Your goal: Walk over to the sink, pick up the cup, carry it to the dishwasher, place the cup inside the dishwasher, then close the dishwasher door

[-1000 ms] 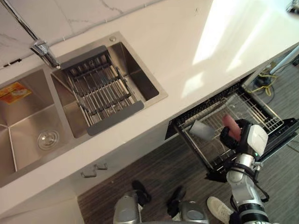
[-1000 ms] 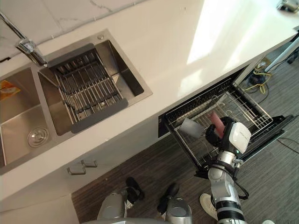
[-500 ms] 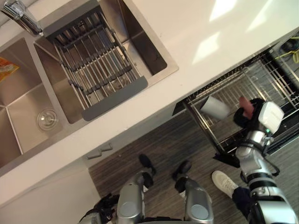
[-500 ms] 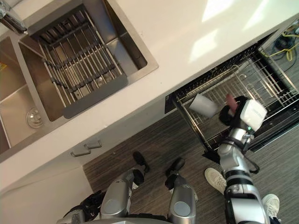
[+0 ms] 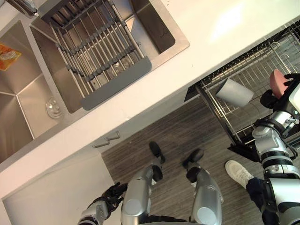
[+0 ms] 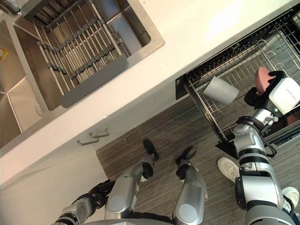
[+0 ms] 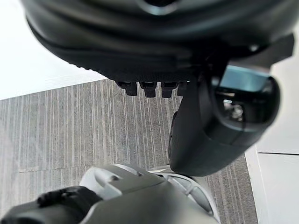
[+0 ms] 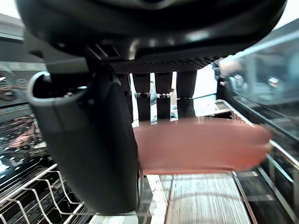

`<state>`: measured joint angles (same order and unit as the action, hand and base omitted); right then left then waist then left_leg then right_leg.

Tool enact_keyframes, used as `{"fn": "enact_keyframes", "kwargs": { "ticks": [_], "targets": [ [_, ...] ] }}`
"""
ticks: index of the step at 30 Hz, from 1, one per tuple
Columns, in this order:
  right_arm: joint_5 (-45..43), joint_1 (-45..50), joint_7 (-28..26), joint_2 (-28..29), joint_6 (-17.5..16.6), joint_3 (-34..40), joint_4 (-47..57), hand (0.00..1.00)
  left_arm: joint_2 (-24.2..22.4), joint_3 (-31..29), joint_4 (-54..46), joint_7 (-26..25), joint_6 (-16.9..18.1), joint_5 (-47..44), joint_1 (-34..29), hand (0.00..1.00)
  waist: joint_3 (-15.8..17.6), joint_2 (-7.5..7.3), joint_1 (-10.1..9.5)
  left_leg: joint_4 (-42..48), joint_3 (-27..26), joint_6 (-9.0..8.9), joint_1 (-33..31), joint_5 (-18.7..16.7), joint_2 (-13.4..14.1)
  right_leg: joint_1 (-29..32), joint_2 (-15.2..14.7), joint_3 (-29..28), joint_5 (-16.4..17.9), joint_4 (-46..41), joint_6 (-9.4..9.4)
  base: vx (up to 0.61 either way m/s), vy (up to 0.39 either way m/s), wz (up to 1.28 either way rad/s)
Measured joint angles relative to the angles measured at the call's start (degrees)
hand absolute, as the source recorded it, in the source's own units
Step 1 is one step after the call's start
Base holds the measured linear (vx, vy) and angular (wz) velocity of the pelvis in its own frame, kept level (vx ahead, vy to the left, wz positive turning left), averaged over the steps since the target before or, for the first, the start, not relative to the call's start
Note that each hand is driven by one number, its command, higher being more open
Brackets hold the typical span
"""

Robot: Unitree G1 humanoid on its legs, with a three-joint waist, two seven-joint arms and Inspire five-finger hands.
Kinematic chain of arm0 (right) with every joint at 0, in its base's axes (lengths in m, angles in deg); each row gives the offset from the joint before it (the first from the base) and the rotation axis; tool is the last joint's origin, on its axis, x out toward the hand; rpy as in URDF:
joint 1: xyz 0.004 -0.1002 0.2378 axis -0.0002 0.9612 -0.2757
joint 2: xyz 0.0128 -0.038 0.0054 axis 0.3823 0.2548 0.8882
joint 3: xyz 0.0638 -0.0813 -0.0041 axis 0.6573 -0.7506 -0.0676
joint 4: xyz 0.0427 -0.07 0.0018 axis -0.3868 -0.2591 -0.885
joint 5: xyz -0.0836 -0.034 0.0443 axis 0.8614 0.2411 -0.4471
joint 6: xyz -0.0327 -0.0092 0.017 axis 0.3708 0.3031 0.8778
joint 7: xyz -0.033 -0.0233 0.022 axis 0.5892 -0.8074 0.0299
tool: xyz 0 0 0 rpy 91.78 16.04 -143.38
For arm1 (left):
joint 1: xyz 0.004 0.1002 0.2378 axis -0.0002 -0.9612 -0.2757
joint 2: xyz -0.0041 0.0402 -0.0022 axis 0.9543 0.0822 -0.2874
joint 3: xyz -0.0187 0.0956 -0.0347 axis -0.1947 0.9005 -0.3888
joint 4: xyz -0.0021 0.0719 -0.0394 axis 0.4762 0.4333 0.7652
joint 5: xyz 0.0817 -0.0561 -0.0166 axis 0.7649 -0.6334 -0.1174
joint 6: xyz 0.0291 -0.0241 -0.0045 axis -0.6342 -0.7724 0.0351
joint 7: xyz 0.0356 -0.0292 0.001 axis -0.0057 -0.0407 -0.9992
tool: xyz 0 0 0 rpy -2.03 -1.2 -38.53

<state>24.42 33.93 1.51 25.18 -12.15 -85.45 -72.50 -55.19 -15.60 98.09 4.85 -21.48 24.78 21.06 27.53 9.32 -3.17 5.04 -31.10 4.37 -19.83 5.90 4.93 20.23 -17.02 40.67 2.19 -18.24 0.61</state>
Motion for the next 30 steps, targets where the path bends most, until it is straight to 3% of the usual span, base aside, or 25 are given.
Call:
{"fn": "enact_keyframes", "kwargs": {
  "ticks": [4, 7, 10, 16, 21, 25, 30],
  "targets": [
    [-5.1, 1.8, -2.1, 3.5, -4.4, 0.7, 0.4, 1.0, -0.1, 0.0, 0.3, -0.1, 0.2, 0.3, 0.2, 1.0, 0.0, -0.01, 0.1, 0.1, 0.5, -0.01, 0.5, 0.0, -0.1, 0.0, -0.4, -0.3, 0.6, -1.3, 0.12, 0.0, 0.001, 0.01],
    [-9.6, 6.2, -7.4, 8.1, -8.8, 1.5, 7.2, 1.0, -0.3, -0.2, 0.3, -0.4, 0.2, 0.2, 0.2, 1.0, 0.1, -0.13, 0.22, 0.2, 0.6, -0.01, 1.4, 0.0, -0.3, -0.2, -1.5, -0.5, 2.0, -3.7, 0.23, 0.0, 0.0, 0.0],
    [-12.7, 10.5, -12.0, 12.6, -11.0, 1.6, 13.7, 1.0, -0.5, -0.8, 0.3, -0.7, 0.1, 0.1, 0.2, 1.0, 0.3, -0.44, 0.5, 0.2, 0.6, -0.08, 2.9, -0.1, -0.4, -1.1, -2.0, -0.6, 3.3, -5.3, 0.26, 0.0, -0.044, 0.01],
    [-20.7, 21.9, -19.9, 22.5, -14.6, 0.6, 23.3, 1.0, -0.8, -2.9, 0.6, -3.0, 0.2, 1.1, -0.5, 1.0, 0.5, -2.57, 2.11, -0.7, 0.6, -1.03, 7.0, -0.6, 0.0, -4.8, -1.8, -0.3, 5.3, -5.8, -0.1, 0.0, -0.044, -0.02],
    [-26.8, 30.6, -20.2, 27.8, -17.4, 1.9, 32.4, 1.0, -0.1, -5.2, 0.6, -5.2, -1.0, 5.2, -1.4, 1.0, -0.3, -5.94, 3.34, 0.5, 0.0, -2.34, 11.0, -2.1, 1.1, -9.6, -0.6, -0.2, 5.5, -4.4, -0.18, 0.02, -0.018, -0.09],
    [-29.5, 32.3, -17.9, 28.8, -20.1, 5.2, 39.4, 1.0, 1.0, -5.2, 1.0, -6.4, -1.8, 7.4, -2.6, 1.0, -1.4, -7.73, 4.06, 2.8, -1.8, -2.7, 14.1, -4.4, 2.5, -13.5, 0.4, -0.8, 5.5, -3.0, -0.62, 0.03, 0.006, -0.16],
    [-31.8, 32.4, -12.7, 28.7, -21.9, 15.0, 47.0, 1.0, 1.7, -5.3, 1.8, -6.7, -2.1, 6.8, -3.6, 1.0, -3.2, -8.45, 4.16, 7.1, -2.7, -3.06, 14.9, -7.0, 4.5, -16.0, 1.6, -1.4, 5.4, -1.7, -1.07, 0.03, 0.008, -0.11]
  ]
}}
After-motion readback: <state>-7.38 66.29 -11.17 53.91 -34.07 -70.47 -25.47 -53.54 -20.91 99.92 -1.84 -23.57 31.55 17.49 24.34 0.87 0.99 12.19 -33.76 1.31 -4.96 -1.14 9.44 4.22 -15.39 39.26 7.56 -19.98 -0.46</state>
